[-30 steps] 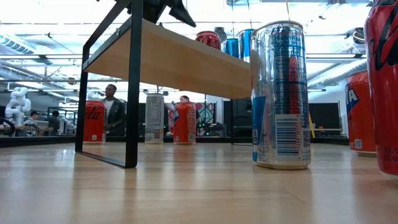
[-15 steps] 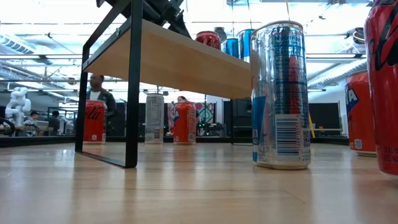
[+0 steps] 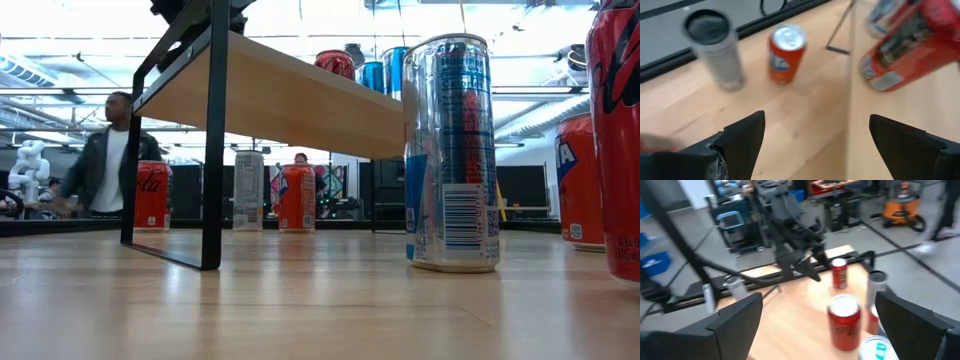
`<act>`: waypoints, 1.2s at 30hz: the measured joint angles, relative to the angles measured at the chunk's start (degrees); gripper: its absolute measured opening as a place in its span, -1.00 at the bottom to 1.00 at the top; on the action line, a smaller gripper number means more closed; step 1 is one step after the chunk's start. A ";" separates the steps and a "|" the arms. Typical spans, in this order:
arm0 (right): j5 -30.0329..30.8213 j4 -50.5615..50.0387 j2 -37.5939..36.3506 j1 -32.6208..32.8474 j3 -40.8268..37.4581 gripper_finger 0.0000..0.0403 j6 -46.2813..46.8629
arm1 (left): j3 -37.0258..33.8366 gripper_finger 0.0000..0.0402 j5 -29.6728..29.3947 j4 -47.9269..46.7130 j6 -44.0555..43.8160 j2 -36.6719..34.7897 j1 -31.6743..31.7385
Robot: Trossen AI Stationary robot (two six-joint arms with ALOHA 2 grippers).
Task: Place canned beverage on shelf
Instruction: Put the top red soda can on the shelf
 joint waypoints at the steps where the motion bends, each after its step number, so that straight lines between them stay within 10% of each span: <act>1: 1.18 0.32 0.19 0.00 0.00 0.81 0.40 | 0.00 0.80 0.74 -1.30 -0.02 -0.44 0.56; 18: 4.16 -0.10 3.00 0.00 0.00 0.81 13.41 | 0.00 0.80 10.99 -9.54 -2.82 -1.62 9.01; 36: 4.16 0.31 2.98 0.00 0.00 0.81 18.04 | 0.00 0.81 4.64 -23.03 5.70 -0.58 24.20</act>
